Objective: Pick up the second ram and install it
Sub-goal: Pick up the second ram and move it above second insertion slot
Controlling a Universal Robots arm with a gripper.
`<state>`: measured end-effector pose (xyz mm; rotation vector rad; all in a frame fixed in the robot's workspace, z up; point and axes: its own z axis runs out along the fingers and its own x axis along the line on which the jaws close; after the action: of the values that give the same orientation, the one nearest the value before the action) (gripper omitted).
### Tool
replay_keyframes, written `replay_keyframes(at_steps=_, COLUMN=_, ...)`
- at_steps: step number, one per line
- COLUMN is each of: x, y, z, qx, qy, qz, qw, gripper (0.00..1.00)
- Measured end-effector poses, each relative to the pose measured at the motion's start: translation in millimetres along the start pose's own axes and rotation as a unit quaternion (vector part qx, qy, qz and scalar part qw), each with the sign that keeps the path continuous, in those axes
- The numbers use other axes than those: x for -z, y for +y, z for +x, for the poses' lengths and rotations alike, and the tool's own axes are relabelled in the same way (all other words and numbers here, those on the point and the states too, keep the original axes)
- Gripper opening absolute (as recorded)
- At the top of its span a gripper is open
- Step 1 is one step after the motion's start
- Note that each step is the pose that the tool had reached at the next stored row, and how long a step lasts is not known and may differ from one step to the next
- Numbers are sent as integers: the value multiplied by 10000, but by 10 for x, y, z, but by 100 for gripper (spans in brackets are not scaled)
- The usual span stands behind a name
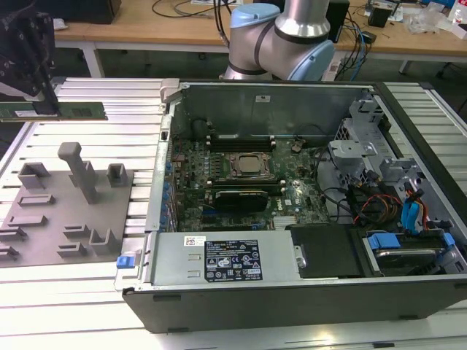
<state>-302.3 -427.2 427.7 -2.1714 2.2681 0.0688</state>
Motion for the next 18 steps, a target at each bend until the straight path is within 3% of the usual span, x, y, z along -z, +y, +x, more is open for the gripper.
replay_keyframes(at_steps=13, x=8, y=-288, z=-14, qx=0, qy=2, qz=0, qw=10000, gripper=13)
replay_keyframes(at_steps=18, x=14, y=-494, z=-24, qx=0, qy=2, qz=-1, qw=10000, gripper=13)
